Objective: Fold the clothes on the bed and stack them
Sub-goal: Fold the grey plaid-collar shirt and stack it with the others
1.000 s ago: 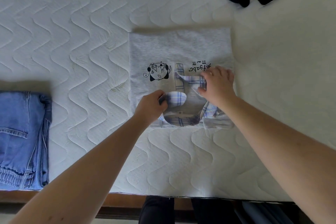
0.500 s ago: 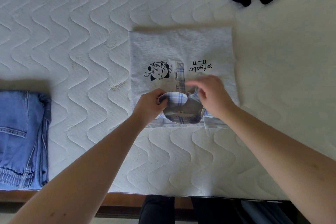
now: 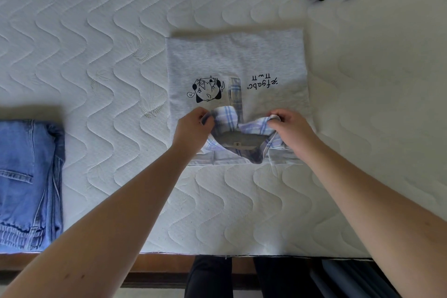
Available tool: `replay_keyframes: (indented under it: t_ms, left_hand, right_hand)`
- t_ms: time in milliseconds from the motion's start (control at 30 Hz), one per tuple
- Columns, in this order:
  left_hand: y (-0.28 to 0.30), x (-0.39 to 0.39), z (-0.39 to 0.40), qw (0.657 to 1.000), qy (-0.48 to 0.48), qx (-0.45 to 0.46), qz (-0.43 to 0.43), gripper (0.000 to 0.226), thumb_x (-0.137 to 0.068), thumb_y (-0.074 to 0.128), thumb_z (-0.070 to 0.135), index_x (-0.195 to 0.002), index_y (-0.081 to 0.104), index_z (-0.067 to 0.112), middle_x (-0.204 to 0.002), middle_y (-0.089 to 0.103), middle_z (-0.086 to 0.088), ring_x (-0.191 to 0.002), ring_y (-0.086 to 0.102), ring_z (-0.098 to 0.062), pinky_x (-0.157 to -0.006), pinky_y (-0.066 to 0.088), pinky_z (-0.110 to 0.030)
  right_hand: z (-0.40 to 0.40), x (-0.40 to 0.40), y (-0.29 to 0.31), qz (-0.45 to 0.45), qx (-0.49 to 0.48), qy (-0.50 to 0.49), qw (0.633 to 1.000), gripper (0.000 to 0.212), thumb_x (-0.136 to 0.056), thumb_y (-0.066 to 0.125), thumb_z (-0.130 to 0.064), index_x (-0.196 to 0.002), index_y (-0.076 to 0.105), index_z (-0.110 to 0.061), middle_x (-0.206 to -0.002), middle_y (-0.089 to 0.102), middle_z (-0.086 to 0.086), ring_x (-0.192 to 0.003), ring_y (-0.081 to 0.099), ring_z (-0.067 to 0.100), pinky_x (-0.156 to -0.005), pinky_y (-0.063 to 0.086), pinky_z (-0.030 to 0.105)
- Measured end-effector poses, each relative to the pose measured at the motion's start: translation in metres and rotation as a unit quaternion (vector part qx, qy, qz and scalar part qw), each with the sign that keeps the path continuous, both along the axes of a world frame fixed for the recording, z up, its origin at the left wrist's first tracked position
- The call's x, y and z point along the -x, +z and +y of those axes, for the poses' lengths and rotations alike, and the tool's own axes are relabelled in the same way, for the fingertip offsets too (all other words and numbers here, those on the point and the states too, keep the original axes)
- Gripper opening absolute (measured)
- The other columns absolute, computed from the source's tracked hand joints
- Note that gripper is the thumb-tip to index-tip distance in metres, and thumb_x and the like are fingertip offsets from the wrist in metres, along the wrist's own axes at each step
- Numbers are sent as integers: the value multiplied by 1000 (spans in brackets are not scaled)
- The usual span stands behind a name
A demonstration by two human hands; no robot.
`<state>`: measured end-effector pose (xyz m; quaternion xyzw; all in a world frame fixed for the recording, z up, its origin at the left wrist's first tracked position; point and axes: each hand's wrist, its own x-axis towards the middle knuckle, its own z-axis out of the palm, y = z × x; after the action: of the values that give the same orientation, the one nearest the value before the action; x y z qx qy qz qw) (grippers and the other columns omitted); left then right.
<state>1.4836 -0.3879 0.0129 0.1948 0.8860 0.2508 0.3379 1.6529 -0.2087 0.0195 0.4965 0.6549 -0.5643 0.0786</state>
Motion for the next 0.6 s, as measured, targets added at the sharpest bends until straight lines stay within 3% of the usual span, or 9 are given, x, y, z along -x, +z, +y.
replay_keyframes:
  t_ms: [67, 133, 233, 333, 400, 500, 600]
  left_hand:
    - [1, -1, 2, 1000, 28, -5, -13, 6, -93, 57, 29, -99, 57, 28, -87, 61, 14, -76, 57, -4, -56, 36, -3]
    - [1, -3, 3, 999, 52, -7, -16, 25, -91, 62, 32, -113, 55, 22, -105, 59, 7, -93, 58, -10, -76, 42, -16]
    - [6, -13, 1, 997, 69, 35, -4, 40, -87, 63, 26, -123, 48, 19, -116, 50, -4, -103, 51, -21, -88, 45, -35]
    - [9, -19, -5, 994, 85, 62, -12, 38, -84, 59, 14, -121, 51, 19, -113, 54, -6, -97, 56, -24, -74, 45, -30]
    - [12, -19, -11, 990, 134, 36, -35, 33, -83, 57, 8, -114, 56, 20, -100, 63, -1, -83, 61, -19, -60, 41, -24]
    - [19, -25, -23, 971, 233, -22, -48, 29, -83, 54, 6, -96, 57, 31, -86, 64, 11, -70, 60, -7, -50, 42, -17]
    - [23, -41, -35, 943, 319, -59, -73, 29, -87, 50, 8, -95, 55, 35, -93, 65, 11, -76, 61, -7, -58, 49, -19]
  right_hand:
    - [0, -6, 0, -9, -35, 36, 999, 29, -90, 57, -14, -116, 65, -22, -80, 61, -6, -60, 51, 12, -58, 44, 30]
    - [0, -11, 1, -55, -125, 62, 989, 43, -91, 58, -17, -133, 52, -16, -106, 58, -1, -83, 59, 18, -75, 48, 31]
    - [-2, -15, 1, -97, -157, 45, 982, 42, -90, 58, -20, -130, 52, -9, -114, 61, 12, -91, 63, 28, -76, 44, 28]
    - [-2, -21, -1, -147, -167, 81, 972, 15, -93, 52, -19, -100, 60, -8, -88, 66, 8, -87, 64, 30, -63, 35, 27]
    - [1, -26, 1, -180, -183, 97, 962, 18, -94, 49, -15, -79, 56, -9, -73, 61, 4, -84, 64, 33, -57, 34, 31]
    - [0, -38, 0, -116, -78, -53, 989, 21, -91, 47, -10, -88, 67, -6, -81, 71, 13, -82, 70, 32, -80, 55, 45]
    - [-14, -47, 0, -18, 15, -211, 977, 23, -93, 48, -8, -97, 69, -15, -91, 71, 6, -75, 72, 12, -81, 59, 32]
